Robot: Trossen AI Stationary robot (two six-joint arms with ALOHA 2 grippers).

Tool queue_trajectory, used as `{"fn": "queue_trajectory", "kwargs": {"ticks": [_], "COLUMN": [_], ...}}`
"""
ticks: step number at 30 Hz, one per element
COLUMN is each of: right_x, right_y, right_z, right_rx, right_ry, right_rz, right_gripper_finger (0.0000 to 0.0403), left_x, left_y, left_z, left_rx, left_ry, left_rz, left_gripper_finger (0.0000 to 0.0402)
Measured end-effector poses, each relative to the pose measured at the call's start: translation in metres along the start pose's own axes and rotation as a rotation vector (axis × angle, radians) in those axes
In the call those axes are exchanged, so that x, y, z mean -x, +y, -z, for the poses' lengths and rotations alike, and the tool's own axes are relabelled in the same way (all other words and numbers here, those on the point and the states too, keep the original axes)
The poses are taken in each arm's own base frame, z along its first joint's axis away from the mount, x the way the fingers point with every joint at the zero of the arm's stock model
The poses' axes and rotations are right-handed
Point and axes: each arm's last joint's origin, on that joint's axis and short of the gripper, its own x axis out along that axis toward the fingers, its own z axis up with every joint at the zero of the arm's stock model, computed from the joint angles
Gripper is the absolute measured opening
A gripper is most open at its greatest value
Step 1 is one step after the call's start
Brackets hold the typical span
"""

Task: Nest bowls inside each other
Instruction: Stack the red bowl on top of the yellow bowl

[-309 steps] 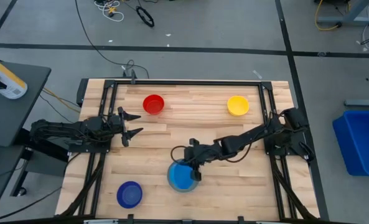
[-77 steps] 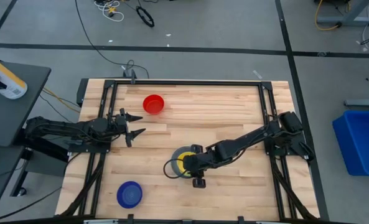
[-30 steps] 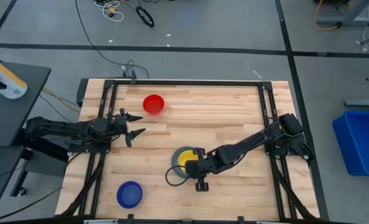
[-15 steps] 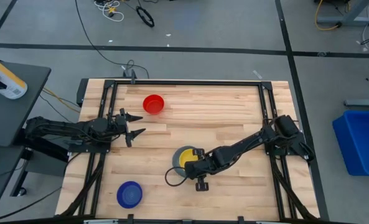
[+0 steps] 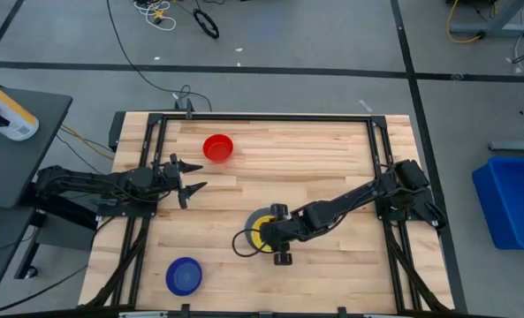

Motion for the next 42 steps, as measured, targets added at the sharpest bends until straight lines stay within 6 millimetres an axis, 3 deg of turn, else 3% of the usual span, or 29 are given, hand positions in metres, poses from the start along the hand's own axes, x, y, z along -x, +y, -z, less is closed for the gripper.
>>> {"fn": "queue_trajectory", "kwargs": {"ticks": [3, 9, 15, 22, 30, 38, 42], "right_x": [0.0, -0.006, 0.009, 0.057, 0.109, 0.118, 0.121], "right_y": [-0.013, -0.062, -0.085, -0.086, -0.069, -0.044, -0.032], "right_z": [-0.007, -0.028, -0.024, -0.022, -0.014, 0.006, 0.016], "right_rx": [0.012, -0.004, 0.018, 0.026, 0.026, 0.018, -0.003], "right_ry": [-0.045, -0.18, -0.105, -0.119, -0.167, -0.073, -0.042], "right_rz": [0.037, 0.073, 0.12, 0.268, 0.363, 0.421, 0.458], "right_gripper_finger": [0.0172, 0.0175, 0.0173, 0.0189, 0.0186, 0.0192, 0.019], "left_x": [0.0, 0.0, -0.007, -0.028, -0.082, -0.137, -0.153], "left_y": [0.0, 0.001, 0.007, 0.014, 0.019, 0.037, 0.044], "left_z": [0.0, 0.0, 0.01, 0.021, 0.0, 0.002, 0.005], "left_rx": [0.0, 0.01, -0.021, -0.005, -0.113, -0.148, -0.141], "left_ry": [-0.001, -0.001, 0.083, 0.232, 0.399, 0.652, 0.703], "left_rz": [-0.002, -0.037, -0.246, -0.283, -0.285, -0.323, -0.334], "left_gripper_finger": [0.0294, 0.0294, 0.0294, 0.029, 0.0271, 0.0268, 0.0267]}}
